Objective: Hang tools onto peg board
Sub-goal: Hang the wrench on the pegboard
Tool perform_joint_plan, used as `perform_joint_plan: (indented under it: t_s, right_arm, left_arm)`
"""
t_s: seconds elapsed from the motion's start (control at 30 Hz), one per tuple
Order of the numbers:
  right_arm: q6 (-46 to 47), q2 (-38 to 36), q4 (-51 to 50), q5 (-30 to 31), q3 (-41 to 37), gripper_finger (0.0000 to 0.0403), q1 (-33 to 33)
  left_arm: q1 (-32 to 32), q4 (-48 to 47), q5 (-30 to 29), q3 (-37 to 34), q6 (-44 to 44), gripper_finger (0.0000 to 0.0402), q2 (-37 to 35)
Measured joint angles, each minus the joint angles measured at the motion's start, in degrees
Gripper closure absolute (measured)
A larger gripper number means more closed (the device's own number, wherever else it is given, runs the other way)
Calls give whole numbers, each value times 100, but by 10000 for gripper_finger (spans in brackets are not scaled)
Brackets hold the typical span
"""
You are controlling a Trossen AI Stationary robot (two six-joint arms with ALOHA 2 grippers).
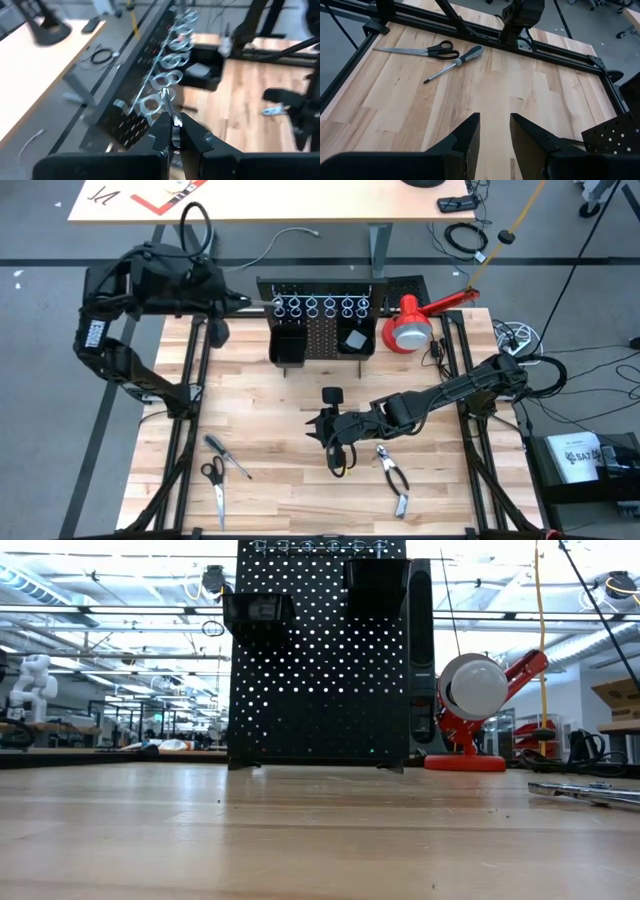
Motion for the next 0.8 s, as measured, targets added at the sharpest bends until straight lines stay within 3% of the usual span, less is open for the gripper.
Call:
perform_joint_plan:
  t_s: [0.8]
  right_arm:
    - [0,-2,4,0,2,298,1]
  left_arm:
    - [180,-288,-18,9,-60,380,398]
